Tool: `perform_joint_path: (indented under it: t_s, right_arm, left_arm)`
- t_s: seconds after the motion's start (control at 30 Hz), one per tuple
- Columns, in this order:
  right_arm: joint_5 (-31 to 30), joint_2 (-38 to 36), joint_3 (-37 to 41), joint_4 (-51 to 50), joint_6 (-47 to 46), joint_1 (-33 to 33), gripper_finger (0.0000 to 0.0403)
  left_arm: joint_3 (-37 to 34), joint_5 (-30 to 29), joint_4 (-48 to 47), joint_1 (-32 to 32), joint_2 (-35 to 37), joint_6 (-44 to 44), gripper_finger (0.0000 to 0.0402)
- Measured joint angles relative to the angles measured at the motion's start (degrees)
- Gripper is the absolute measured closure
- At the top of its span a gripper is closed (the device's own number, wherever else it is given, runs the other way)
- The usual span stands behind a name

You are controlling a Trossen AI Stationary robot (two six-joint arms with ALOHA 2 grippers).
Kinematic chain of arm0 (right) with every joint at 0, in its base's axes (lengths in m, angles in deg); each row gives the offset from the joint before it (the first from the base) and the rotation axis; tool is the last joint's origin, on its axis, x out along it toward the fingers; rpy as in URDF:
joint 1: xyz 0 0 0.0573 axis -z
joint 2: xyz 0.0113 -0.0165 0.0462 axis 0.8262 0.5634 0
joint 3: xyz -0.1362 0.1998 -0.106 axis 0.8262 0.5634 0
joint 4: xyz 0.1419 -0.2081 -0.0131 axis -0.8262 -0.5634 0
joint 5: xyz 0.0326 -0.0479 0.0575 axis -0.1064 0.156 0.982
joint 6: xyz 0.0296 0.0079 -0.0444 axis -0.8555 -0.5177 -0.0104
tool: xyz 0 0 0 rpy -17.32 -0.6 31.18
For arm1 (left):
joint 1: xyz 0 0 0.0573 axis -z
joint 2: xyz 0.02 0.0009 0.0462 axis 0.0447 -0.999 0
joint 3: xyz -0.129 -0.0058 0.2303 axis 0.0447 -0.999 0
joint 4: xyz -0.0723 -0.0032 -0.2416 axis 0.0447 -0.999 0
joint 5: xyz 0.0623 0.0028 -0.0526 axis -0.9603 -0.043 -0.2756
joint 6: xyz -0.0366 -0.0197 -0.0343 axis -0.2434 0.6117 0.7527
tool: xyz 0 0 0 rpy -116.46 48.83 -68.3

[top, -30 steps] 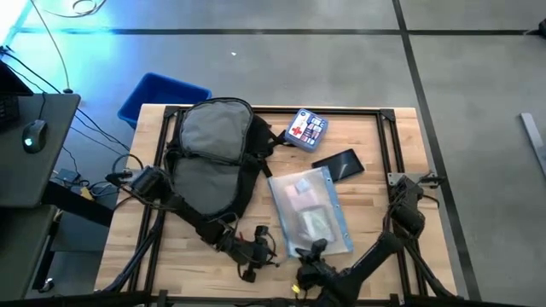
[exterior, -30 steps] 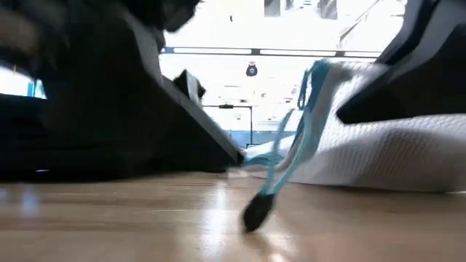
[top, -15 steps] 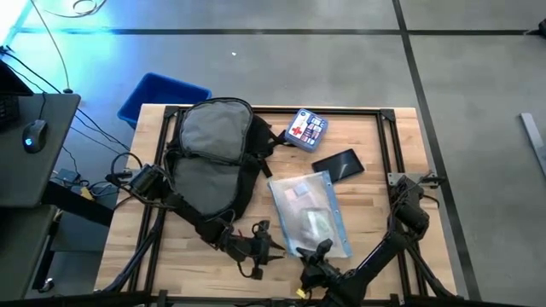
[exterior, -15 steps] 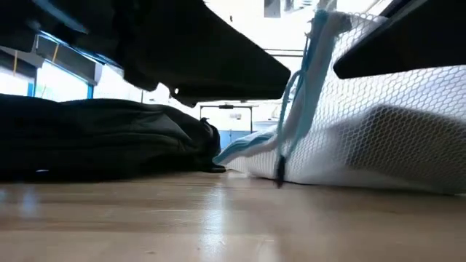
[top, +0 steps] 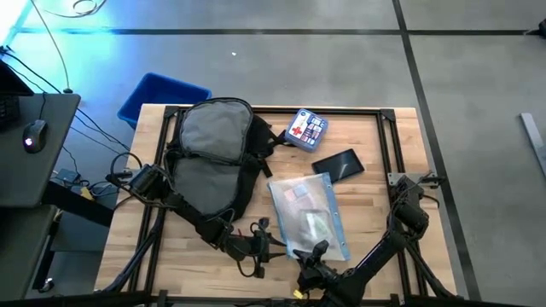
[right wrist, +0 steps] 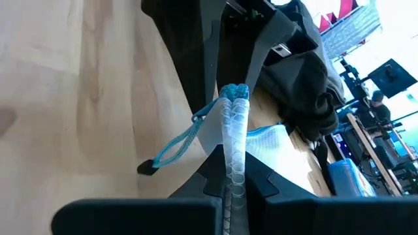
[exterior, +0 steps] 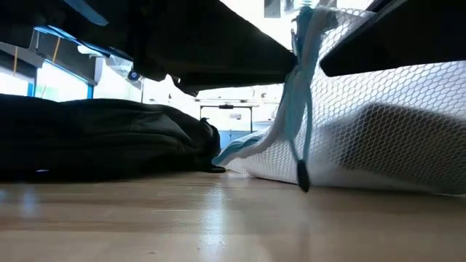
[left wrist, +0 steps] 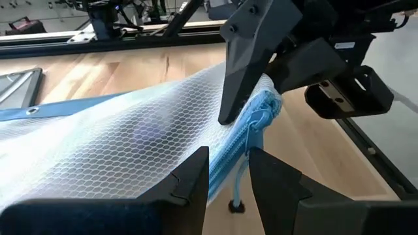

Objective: Unpack backpack
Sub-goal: Open the white zip bag

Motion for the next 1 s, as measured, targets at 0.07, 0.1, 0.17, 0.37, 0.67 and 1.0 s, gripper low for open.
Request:
perform_joint_path:
  t_s: [0.07,0.1,0.17,0.37,0.67,1.0]
  right_arm:
    - [0.2,0.0,0.0,0.6,1.0,0.1,0.0403]
    - [0.3,0.0,0.0,0.5,1.0,0.1,0.0403]
    - [0.9,0.0,0.0,0.5,1.1,0.1,0.0403]
    - [1.7,-1.2,-0.1,-2.1,-2.8,0.1,0.0403]
    - [2.0,-2.9,-0.1,1.3,-0.7,0.1,0.0403]
    - [3.6,-2.9,-0.1,2.7,1.0,0.1,0.0403]
  left_arm:
    - [0.0,0.0,0.1,0.0,-0.3,0.0,0.0312]
    - [0.0,0.0,0.0,0.0,-0.5,0.0,0.0312]
    - [0.0,0.8,-0.1,0.0,-1.0,0.6,0.0312]
    - [0.0,6.2,-2.1,1.8,-1.4,1.1,0.0312]
    - [0.0,0.7,-2.9,2.0,-1.4,-1.3,0.0312]
    - [0.0,-0.6,-4.9,2.8,-1.4,-0.2,0.0312]
